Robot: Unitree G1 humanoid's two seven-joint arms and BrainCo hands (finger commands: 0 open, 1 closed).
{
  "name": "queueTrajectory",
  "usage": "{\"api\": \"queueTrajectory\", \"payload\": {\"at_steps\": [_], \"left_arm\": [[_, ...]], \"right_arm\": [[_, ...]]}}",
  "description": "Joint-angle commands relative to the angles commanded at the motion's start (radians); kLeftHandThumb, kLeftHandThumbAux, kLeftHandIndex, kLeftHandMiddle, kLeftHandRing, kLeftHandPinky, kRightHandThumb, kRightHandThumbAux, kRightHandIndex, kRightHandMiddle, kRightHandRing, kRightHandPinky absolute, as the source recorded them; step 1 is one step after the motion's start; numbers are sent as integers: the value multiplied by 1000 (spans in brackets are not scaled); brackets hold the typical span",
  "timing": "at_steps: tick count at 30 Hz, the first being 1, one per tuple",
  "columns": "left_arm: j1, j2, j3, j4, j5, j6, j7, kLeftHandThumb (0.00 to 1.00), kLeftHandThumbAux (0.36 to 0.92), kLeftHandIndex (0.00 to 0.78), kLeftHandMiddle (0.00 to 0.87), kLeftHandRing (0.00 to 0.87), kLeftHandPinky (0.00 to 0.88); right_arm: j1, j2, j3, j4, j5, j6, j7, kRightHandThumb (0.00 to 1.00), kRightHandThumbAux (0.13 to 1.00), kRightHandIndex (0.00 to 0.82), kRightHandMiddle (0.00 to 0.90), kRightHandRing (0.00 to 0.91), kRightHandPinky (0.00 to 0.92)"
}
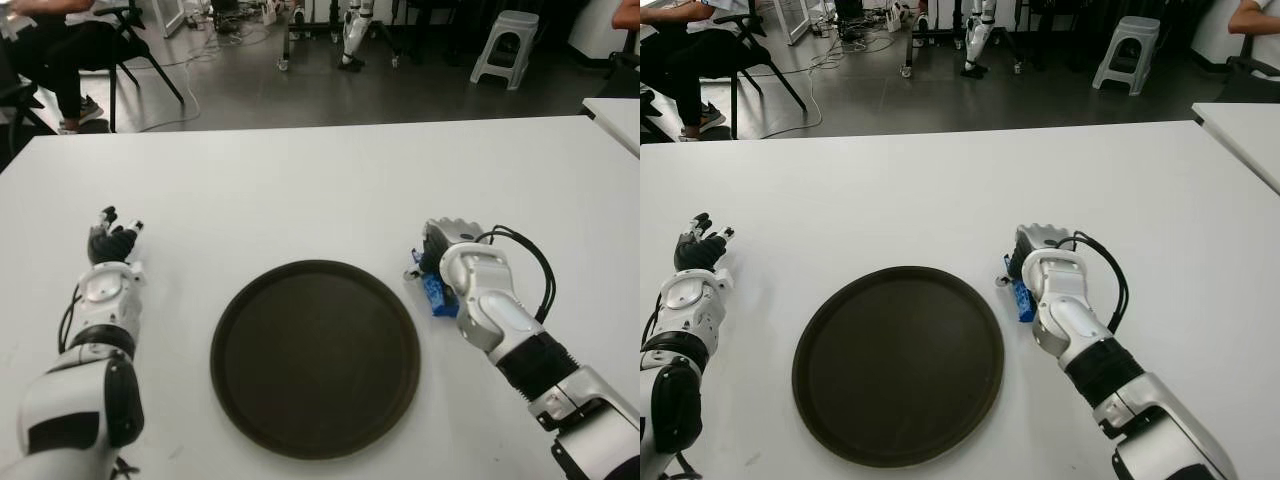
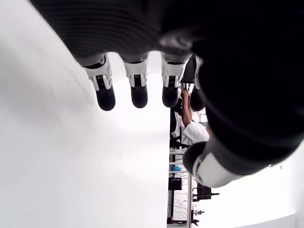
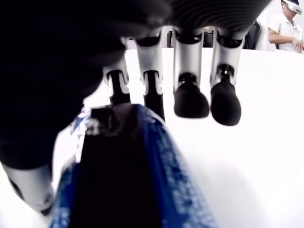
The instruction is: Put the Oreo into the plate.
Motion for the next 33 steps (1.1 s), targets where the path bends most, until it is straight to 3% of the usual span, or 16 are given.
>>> {"api": "queueTrajectory", "payload": {"at_steps": [3, 6, 16, 26, 33], "left_arm": [[1, 1, -3, 0, 3, 1, 2, 37, 767, 0, 0, 1, 29], [0, 3, -7, 1, 8, 6, 3, 19, 781, 0, 0, 1, 27], [1, 2, -2, 1, 5, 0, -2, 7, 790, 0, 0, 1, 32], [0, -2, 4, -1, 0, 0, -1, 11, 792, 0, 5, 11, 49], [1, -1, -1, -1, 4, -2, -2, 17, 788, 0, 0, 6, 44]], "right_arm": [[-6, 5, -21, 7, 4, 26, -10, 0, 687, 552, 791, 829, 810], [-22, -36, -65, 11, -9, 42, -57, 10, 690, 584, 801, 838, 818], [-14, -57, -80, -32, -16, 63, -57, 46, 702, 581, 799, 837, 819], [-5, -79, -79, -61, -18, 69, -45, 6, 693, 453, 801, 840, 810], [1, -96, -65, -97, -35, 88, -2, 0, 672, 455, 801, 839, 807]]}}
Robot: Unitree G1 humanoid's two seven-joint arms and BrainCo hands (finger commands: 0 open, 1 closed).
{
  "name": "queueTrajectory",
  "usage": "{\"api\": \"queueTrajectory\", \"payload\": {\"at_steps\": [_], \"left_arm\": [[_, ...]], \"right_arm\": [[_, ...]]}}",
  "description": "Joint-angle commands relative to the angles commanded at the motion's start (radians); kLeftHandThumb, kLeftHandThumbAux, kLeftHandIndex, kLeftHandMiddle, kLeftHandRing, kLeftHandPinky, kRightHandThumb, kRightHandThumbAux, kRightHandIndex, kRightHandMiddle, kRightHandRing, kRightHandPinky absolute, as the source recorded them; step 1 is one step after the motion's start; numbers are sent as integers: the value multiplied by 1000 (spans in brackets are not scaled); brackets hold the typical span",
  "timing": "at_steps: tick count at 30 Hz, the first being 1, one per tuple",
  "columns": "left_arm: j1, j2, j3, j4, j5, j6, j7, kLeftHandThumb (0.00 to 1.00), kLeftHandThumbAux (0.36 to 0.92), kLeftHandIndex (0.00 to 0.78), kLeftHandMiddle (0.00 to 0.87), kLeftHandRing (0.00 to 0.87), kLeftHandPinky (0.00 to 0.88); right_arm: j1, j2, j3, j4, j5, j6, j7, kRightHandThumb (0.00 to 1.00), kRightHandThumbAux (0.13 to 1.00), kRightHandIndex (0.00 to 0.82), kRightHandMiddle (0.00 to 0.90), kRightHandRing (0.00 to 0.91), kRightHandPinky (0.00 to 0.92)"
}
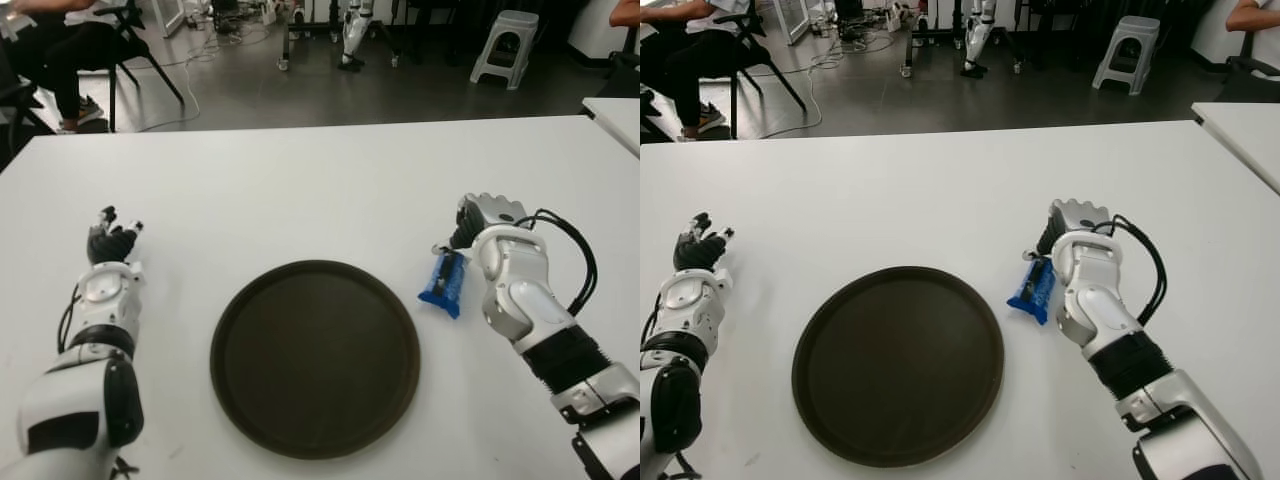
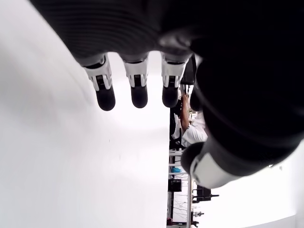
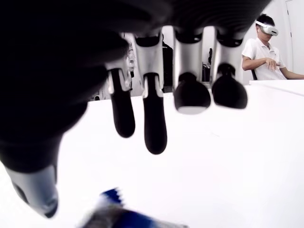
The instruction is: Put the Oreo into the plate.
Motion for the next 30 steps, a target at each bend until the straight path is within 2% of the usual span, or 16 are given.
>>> {"api": "queueTrajectory", "payload": {"at_steps": [10, 22, 26, 28, 30], "left_arm": [[1, -2, 8, 1, -8, -3, -8, 26, 799, 0, 0, 5, 43], [1, 0, 1, 1, 0, -5, -2, 20, 811, 0, 0, 1, 40], [2, 0, 1, 1, -2, -5, -4, 19, 813, 0, 0, 0, 39], [2, 0, 1, 1, -2, -4, -4, 19, 814, 0, 0, 0, 42], [1, 0, -1, 1, -1, -2, -2, 16, 804, 0, 0, 1, 39]], "right_arm": [[18, -7, 3, -43, -22, 9, 28, 13, 697, 536, 796, 836, 818], [19, -4, 0, -40, -27, -3, 29, 28, 698, 498, 802, 838, 805], [21, -4, 0, -40, -25, -8, 29, 10, 696, 434, 799, 829, 755], [24, -1, -5, -41, -20, -12, 21, 11, 695, 454, 799, 831, 775], [24, 4, -10, -40, -15, -10, 20, 20, 696, 507, 800, 834, 799]]}}
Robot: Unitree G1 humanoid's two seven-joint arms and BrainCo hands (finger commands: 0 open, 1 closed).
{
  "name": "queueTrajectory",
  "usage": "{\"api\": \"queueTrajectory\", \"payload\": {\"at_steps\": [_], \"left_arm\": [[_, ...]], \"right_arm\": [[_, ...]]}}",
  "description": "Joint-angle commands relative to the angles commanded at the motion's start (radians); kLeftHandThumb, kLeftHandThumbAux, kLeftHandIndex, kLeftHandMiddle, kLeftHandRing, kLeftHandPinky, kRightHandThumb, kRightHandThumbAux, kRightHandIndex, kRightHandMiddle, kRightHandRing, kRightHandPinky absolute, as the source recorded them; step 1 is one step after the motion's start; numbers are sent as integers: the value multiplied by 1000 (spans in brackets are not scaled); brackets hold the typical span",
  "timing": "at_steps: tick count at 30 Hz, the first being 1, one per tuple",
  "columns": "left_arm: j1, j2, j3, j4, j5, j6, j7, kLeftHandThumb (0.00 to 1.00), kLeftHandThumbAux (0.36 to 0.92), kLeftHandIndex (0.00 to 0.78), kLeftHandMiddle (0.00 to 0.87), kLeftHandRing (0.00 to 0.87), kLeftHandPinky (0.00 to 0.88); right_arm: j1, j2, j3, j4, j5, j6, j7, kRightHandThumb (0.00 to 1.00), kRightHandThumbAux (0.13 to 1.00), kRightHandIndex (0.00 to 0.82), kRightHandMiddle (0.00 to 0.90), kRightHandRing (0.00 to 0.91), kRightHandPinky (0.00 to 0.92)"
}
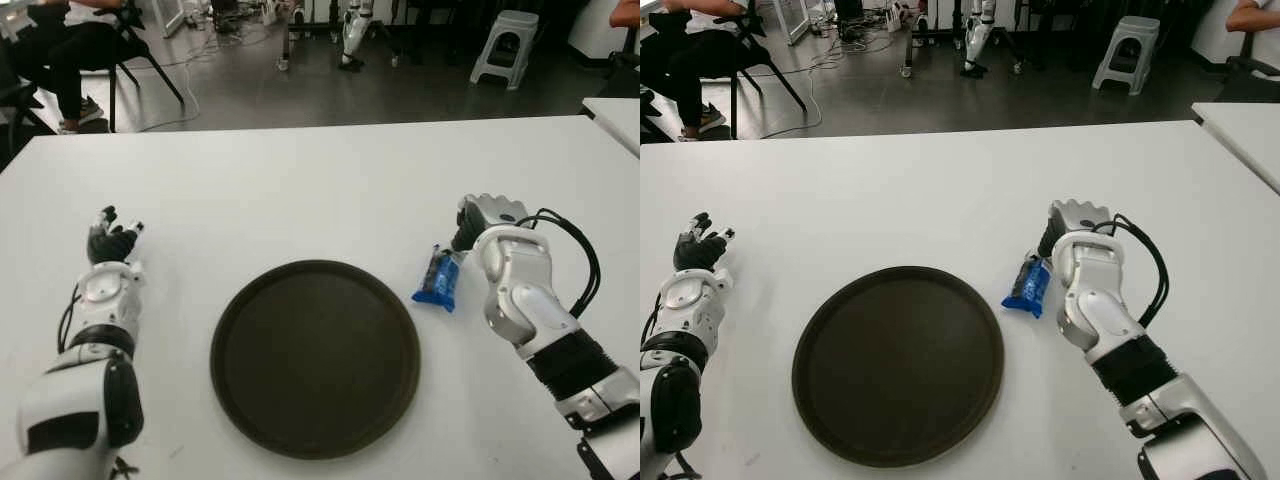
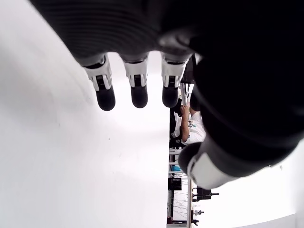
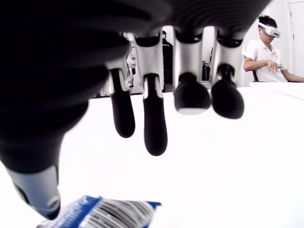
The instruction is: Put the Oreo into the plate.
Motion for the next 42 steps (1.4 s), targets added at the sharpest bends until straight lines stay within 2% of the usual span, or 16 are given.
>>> {"api": "queueTrajectory", "payload": {"at_steps": [7, 13, 18, 19, 21, 23, 25, 26, 27, 28, 29, 30, 32, 36, 40, 42], "left_arm": [[-1, 0, 1, 0, -2, 3, 2, 12, 799, 0, 0, 1, 39], [-2, 0, 2, 0, -3, 4, 3, 13, 795, 0, 0, 5, 40], [-1, 0, 3, -1, -4, 7, 2, 21, 789, 0, 1, 9, 41], [-1, 0, 3, -1, -4, 7, 2, 23, 788, 0, 1, 9, 41], [-2, 0, 4, -1, -5, 8, 1, 27, 786, 0, 0, 8, 40], [-2, 0, 6, 0, -8, 9, -1, 27, 786, 0, 0, 7, 40], [-2, -1, 9, 0, -10, 9, -2, 27, 786, 0, 0, 7, 43], [-2, 0, 9, 1, -11, 9, -3, 26, 786, 0, 0, 8, 46], [-1, 0, 10, 1, -11, 7, -4, 26, 787, 0, 0, 8, 47], [0, 0, 11, 1, -11, 7, -5, 25, 786, 0, 0, 8, 48], [1, 1, 10, 1, -11, 5, -6, 24, 786, 0, 0, 7, 49], [1, 1, 10, 2, -10, 4, -7, 22, 785, 0, 0, 4, 46], [2, 3, 9, 3, -8, 5, -6, 20, 787, 0, 0, 2, 47], [2, 5, 7, 3, -6, 7, -8, 17, 790, 0, 0, 0, 42], [2, 6, 5, 3, -5, 7, -9, 16, 785, 0, 0, 0, 37], [3, 5, 7, 3, -8, 8, -10, 21, 779, 0, 0, 0, 40]], "right_arm": [[0, 12, -10, 5, 4, 7, -9, 27, 697, 545, 799, 837, 817], [-2, 8, -7, 6, 3, 1, -1, 26, 702, 513, 801, 840, 812], [2, -10, -11, -9, 4, -18, 2, 16, 704, 404, 804, 837, 792], [2, -29, -16, -10, 13, -43, 6, 14, 704, 392, 804, 836, 788], [0, -56, -24, -7, 28, -85, 10, 5, 652, 231, 788, 809, 696], [-1, -74, -30, 2, 40, -122, 7, 2, 626, 160, 773, 791, 646], [2, -92, -40, 13, 54, -166, -8, 1, 604, 110, 676, 743, 565], [5, -100, -45, 17, 61, -186, -16, 0, 591, 86, 560, 645, 461], [7, -113, -55, 31, 73, -220, -34, 0, 586, 77, 518, 610, 424], [9, -122, -61, 42, 82, -244, -47, 0, 576, 59, 393, 466, 293], [9, -137, -69, 57, 91, -283, -69, 0, 570, 47, 313, 374, 209], [8, -148, -74, 69, 99, -312, -86, 3, 570, 30, 211, 269, 185], [6, -175, -92, 106, 131, -404, -132, 17, 568, 15, 115, 162, 138], [4, -204, -128, 162, 207, -566, -189, 52, 570, 3, 25, 38, 49], [-4, -224, -147, 201, 259, -677, -201, 78, 567, 0, 6, 10, 12], [-25, -245, -152, 235, 290, -758, -191, 95, 559, 0, 2, 4, 5]]}}
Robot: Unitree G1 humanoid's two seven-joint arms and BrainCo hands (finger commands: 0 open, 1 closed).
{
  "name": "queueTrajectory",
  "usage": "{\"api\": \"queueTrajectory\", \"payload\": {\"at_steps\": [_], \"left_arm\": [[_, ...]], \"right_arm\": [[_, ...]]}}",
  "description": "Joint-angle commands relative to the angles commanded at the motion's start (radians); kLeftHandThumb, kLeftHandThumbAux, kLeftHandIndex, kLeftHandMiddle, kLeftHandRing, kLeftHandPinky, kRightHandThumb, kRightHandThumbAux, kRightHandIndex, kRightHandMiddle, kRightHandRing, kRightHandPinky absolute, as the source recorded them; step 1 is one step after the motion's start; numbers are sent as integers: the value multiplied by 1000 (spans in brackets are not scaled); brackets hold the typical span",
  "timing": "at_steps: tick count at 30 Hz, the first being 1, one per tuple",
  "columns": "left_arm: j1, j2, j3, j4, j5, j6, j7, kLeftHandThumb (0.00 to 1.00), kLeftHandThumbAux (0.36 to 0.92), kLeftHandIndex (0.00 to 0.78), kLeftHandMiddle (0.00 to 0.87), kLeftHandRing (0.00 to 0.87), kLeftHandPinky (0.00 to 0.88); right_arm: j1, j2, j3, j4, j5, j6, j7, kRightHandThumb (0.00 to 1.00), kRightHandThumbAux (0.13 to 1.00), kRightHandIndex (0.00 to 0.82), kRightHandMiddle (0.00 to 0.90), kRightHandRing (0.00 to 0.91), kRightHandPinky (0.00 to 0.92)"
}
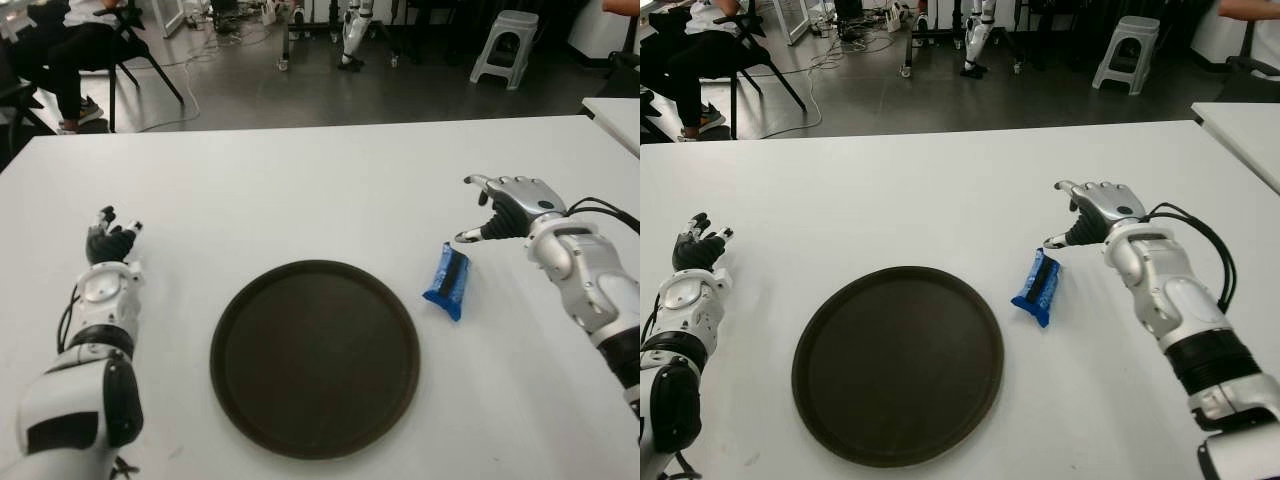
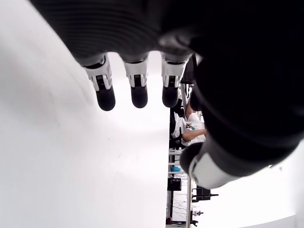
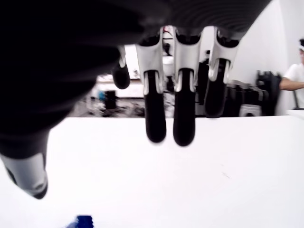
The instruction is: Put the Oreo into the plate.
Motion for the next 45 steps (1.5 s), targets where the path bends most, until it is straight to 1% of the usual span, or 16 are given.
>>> {"api": "queueTrajectory", "payload": {"at_steps": [2, 5, 9, 14, 17, 19, 21, 26, 31, 38, 45], "left_arm": [[0, -1, 1, 0, -1, 0, 1, 27, 777, 0, 0, 0, 42], [0, -3, 1, -1, -1, -2, 6, 31, 779, 0, 0, 1, 47], [1, -4, -1, -2, 0, -3, 5, 28, 779, 0, 0, 3, 44], [0, -3, -6, -2, 3, 4, 3, 23, 780, 0, 0, 0, 34], [0, -4, -4, -2, -1, 4, 2, 22, 781, 0, 0, 0, 40], [0, -5, -4, -2, -1, 2, 3, 22, 779, 0, 0, 0, 42], [0, -5, -5, -2, 0, 1, 4, 24, 779, 0, 0, 1, 44], [0, -5, -5, -3, 0, 2, 6, 27, 794, 0, 0, 5, 50], [-1, -8, -4, -3, -2, -1, 8, 25, 807, 0, 0, 3, 50], [1, -7, -11, -4, 6, -6, 9, 26, 809, 0, 0, 0, 28], [0, -7, -9, -2, 3, -2, 9, 30, 802, 0, 0, 1, 40]], "right_arm": [[-17, -14, -2, 31, 16, -62, 1, 116, 552, 0, 1, 1, 2], [-34, -25, -2, 73, 24, -134, -7, 154, 540, 0, 0, 0, 0], [-61, -36, 4, 123, 25, -212, -4, 179, 524, 0, 0, 0, 0], [-97, -43, 18, 182, 11, -296, -19, 177, 510, 0, 0, 0, 0], [-116, -39, 23, 214, 4, -327, -31, 175, 507, 0, 0, 0, 0], [-141, -28, 41, 266, -14, -353, -52, 174, 504, 0, 0, 0, 0], [-154, -26, 53, 300, -25, -377, -73, 176, 499, 0, 0, 0, 0], [-172, -38, 77, 342, -50, -446, -128, 188, 495, 0, 0, 0, 0], [-195, -45, 103, 383, -79, -490, -174, 191, 493, 0, 0, 0, 0], [-226, -58, 138, 416, -123, -534, -199, 214, 494, 0, 0, 0, 0], [-260, -71, 180, 444, -169, -574, -214, 265, 493, 0, 0, 0, 0]]}}
